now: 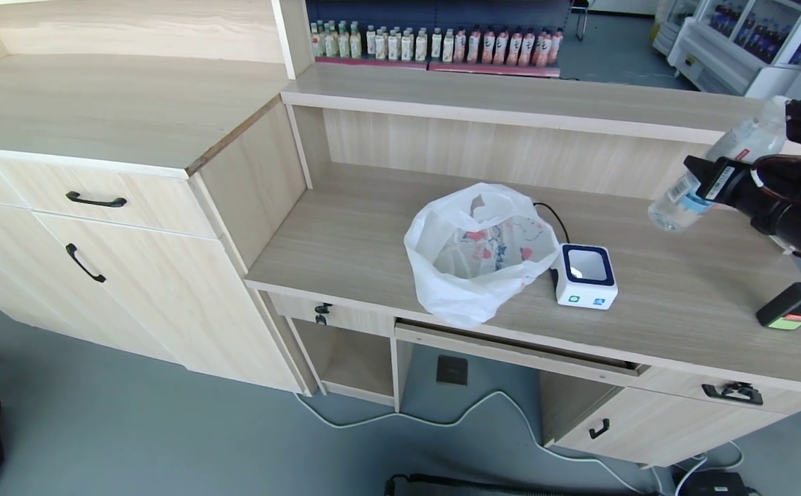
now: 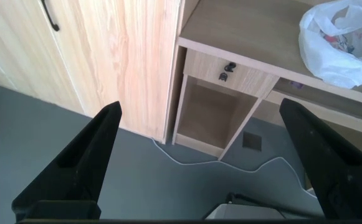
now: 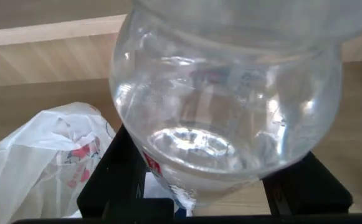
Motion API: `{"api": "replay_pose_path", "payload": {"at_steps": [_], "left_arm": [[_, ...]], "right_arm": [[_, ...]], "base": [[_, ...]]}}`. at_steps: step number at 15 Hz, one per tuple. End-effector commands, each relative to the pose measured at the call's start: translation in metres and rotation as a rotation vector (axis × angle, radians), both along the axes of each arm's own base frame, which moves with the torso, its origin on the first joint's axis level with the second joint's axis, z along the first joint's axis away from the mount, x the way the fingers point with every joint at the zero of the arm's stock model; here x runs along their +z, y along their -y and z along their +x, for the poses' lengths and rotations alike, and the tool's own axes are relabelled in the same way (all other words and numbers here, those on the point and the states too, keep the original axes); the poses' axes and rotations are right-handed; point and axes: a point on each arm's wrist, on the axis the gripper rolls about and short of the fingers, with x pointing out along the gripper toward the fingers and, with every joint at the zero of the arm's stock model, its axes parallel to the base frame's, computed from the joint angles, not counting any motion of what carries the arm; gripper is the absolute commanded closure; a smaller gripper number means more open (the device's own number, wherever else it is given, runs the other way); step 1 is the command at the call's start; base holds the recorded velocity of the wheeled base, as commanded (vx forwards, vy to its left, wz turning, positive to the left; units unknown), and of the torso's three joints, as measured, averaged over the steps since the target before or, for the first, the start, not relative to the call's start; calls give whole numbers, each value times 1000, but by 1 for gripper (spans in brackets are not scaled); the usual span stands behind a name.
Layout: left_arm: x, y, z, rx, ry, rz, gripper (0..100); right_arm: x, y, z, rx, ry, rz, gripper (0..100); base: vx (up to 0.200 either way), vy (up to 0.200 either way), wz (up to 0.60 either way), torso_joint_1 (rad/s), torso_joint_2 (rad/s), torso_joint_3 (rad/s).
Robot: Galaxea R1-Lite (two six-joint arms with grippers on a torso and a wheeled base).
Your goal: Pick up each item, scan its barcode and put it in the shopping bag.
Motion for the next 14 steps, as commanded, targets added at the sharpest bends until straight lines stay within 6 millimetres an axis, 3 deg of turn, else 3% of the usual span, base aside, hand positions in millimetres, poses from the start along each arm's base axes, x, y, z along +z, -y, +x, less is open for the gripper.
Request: {"api": "replay_pose_path", "payload": {"at_steps": [1, 5, 9, 11, 14], "left_arm": [[0, 0, 0, 8, 1, -5, 0], [0, 0, 0, 6, 1, -8, 0], [0, 0, 0, 6, 1, -8, 0], [0, 0, 0, 6, 1, -8, 0], [0, 0, 0, 6, 1, -8, 0]], "right_arm": [[0, 0, 3, 23, 9, -5, 100], [-8, -13, 12, 130, 3, -17, 100], [-26, -54, 42, 249, 3, -41, 100], [-41, -66, 71, 268, 57, -97, 100], [-72, -91, 92, 365, 19, -106, 100]], "base": [[0, 0, 0, 0, 0, 0], [0, 0, 0, 0, 0, 0], [0, 0, 0, 0, 0, 0], [0, 0, 0, 0, 0, 0], [0, 0, 0, 0, 0, 0]]}}
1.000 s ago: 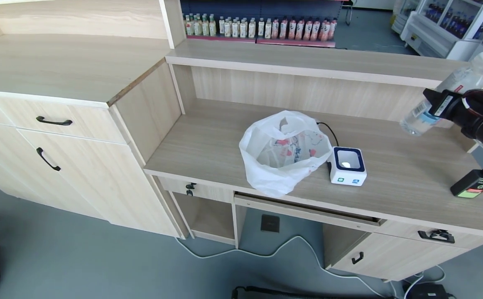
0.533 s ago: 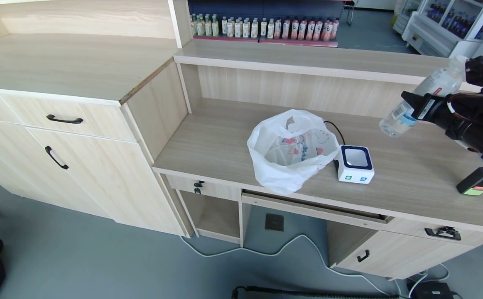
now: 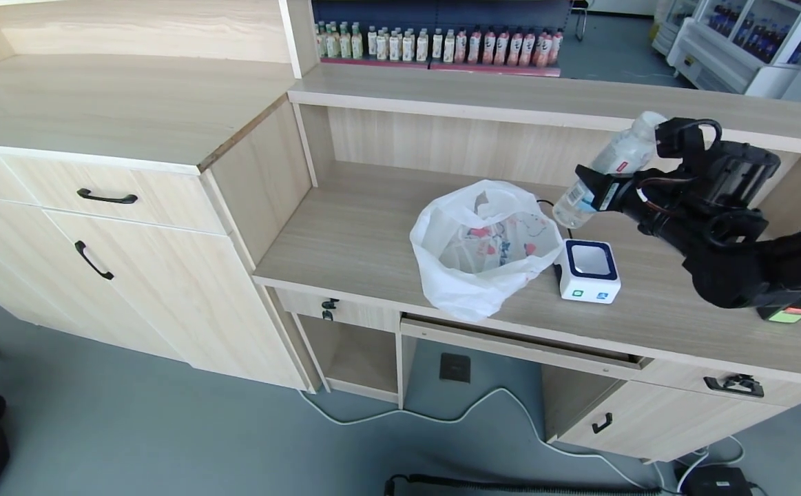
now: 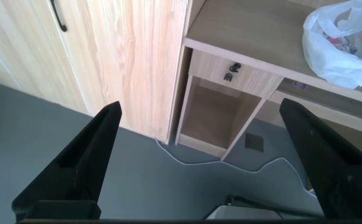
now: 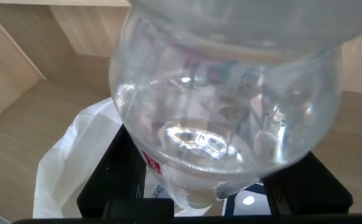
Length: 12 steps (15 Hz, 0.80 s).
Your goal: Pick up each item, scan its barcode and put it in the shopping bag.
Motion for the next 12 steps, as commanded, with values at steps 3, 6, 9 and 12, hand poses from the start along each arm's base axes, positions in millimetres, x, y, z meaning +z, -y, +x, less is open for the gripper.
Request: {"api": "replay_pose_path", "payload": {"at_steps": [3, 6, 9, 12], "left_arm": [[0, 0, 0, 2, 1, -1, 0], [0, 0, 0, 0, 1, -1, 0], [0, 0, 0, 0, 1, -1, 0], [0, 0, 0, 0, 1, -1, 0]], "right_arm": [[-56, -33, 47, 76, -75, -13, 100], [-73, -52, 67, 109, -66, -13, 100], [-88, -59, 84, 159, -67, -22, 100], [-98, -62, 99, 180, -78, -29, 100]], "base": [[0, 0, 0, 0, 0, 0], [0, 0, 0, 0, 0, 0], [0, 0, 0, 0, 0, 0], [0, 0, 0, 0, 0, 0]]}}
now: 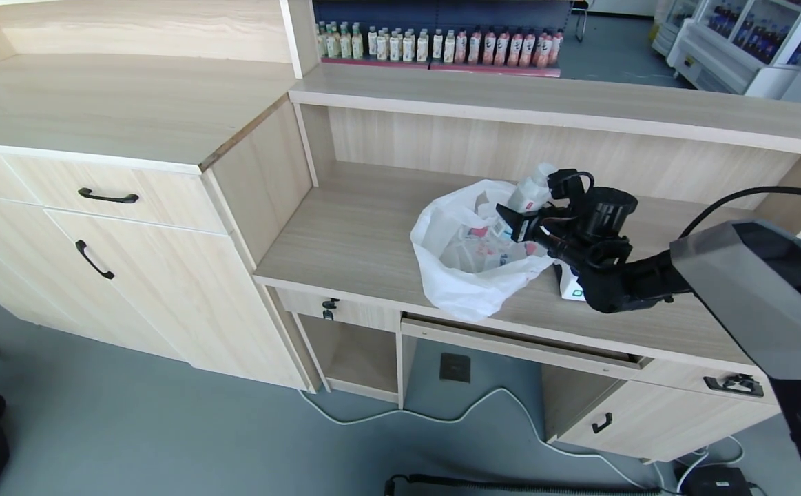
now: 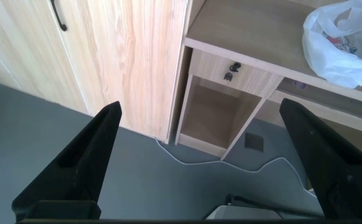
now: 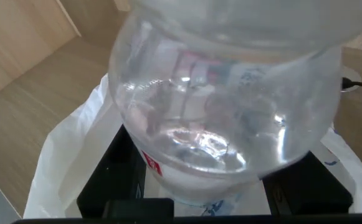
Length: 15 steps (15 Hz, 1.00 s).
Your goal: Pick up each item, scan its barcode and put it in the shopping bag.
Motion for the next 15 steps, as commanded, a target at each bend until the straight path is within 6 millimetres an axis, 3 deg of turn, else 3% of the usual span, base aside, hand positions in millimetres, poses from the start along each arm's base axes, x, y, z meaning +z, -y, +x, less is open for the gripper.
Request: {"api": "replay_pose_path", "payload": {"at_steps": [1, 7, 10, 13, 14, 15], "left_arm": [[0, 0, 0, 0, 1, -1, 0], [0, 0, 0, 0, 1, -1, 0], [0, 0, 0, 0, 1, -1, 0], [0, 0, 0, 0, 1, -1, 0], [0, 0, 0, 0, 1, -1, 0], [0, 0, 0, 0, 1, -1, 0]], "right_arm": [[-22, -3, 15, 9, -24, -7, 100], [-41, -20, 34, 33, -42, -12, 100], [-55, -21, 37, 26, -50, -54, 100], [-57, -18, 38, 18, -58, -61, 100], [-59, -15, 38, 14, -65, -63, 0], [-59, -15, 38, 14, -65, -63, 0]], "base": [[0, 0, 0, 0, 0, 0], [0, 0, 0, 0, 0, 0], [0, 0, 0, 0, 0, 0], [0, 0, 0, 0, 0, 0], [0, 0, 0, 0, 0, 0], [0, 0, 0, 0, 0, 0]]}}
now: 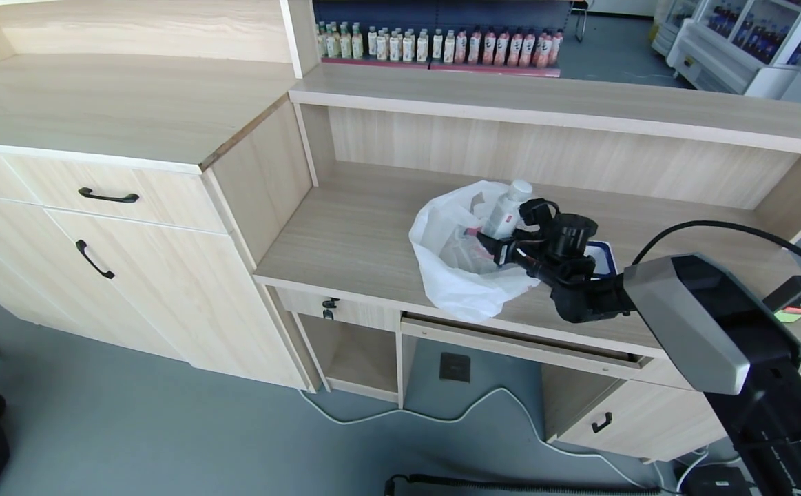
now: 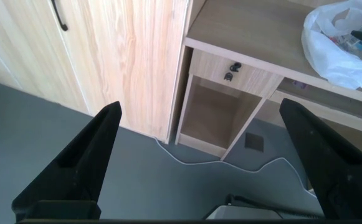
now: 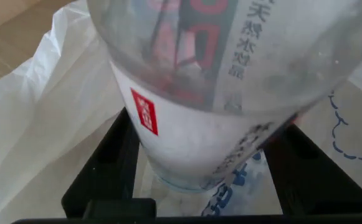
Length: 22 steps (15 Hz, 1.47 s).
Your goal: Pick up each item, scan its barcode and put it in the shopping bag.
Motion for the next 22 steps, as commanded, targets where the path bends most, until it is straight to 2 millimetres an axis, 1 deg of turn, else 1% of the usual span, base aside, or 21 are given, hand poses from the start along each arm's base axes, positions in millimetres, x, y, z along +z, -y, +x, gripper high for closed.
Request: {"api": "replay_pose_path", "payload": {"at_steps": [1, 2, 3, 4, 5, 6, 8, 10, 11, 12, 13, 14, 16, 17, 18, 20, 21, 22], "left_arm": [[0, 0, 0, 0, 1, -1, 0], [0, 0, 0, 0, 1, -1, 0], [0, 0, 0, 0, 1, -1, 0], [0, 0, 0, 0, 1, -1, 0], [0, 0, 0, 0, 1, -1, 0], [0, 0, 0, 0, 1, -1, 0], [0, 0, 0, -1, 1, -1, 0], [0, 0, 0, 0, 1, -1, 0], [0, 0, 0, 0, 1, -1, 0], [0, 0, 0, 0, 1, -1, 0], [0, 0, 0, 0, 1, -1, 0], [0, 0, 0, 0, 1, -1, 0], [0, 0, 0, 0, 1, -1, 0], [0, 0, 0, 0, 1, -1, 0], [0, 0, 0, 0, 1, -1, 0], [0, 0, 0, 0, 1, -1, 0], [0, 0, 0, 0, 1, -1, 0], [0, 0, 0, 0, 1, -1, 0]], "right_arm": [[4, 1, 0, 0, 15, 3, 0], [16, 1, -2, 2, 34, 6, 0], [34, 0, -7, 5, 59, 13, 0], [59, 1, -16, 8, 90, 17, 0], [70, 2, -22, 17, 102, 19, 0], [96, 5, -37, 42, 125, 17, 0], [118, 12, -57, 59, 146, -19, 0], [131, 23, -73, 35, 161, -63, 0], [149, 31, -92, 14, 181, -88, 0], [159, 38, -102, 0, 194, -99, 0], [181, 62, -139, -49, 212, -146, 0], [195, 81, -166, -98, 224, -178, 0], [214, 123, -219, -223, 191, -269, 0], [224, 148, -246, -318, 143, -329, 0], [231, 165, -272, -423, 59, -338, 0], [234, 194, -309, -664, -103, -338, 0], [231, 207, -317, -775, -152, -334, 0], [222, 221, -320, -910, -205, -316, 0]], "base": [[0, 0, 0, 0, 0, 0], [0, 0, 0, 0, 0, 0], [0, 0, 0, 0, 0, 0], [0, 0, 0, 0, 0, 0], [0, 0, 0, 0, 0, 0], [0, 0, 0, 0, 0, 0], [0, 0, 0, 0, 0, 0], [0, 0, 0, 0, 0, 0], [0, 0, 0, 0, 0, 0], [0, 0, 0, 0, 0, 0], [0, 0, 0, 0, 0, 0], [0, 0, 0, 0, 0, 0], [0, 0, 0, 0, 0, 0], [0, 0, -600, 2, 2, 7], [0, 0, -600, -124, 227, 115], [0, 0, -600, -188, 322, 139], [0, 0, -600, -173, 354, 144], [0, 0, -600, -119, 227, 90]]}}
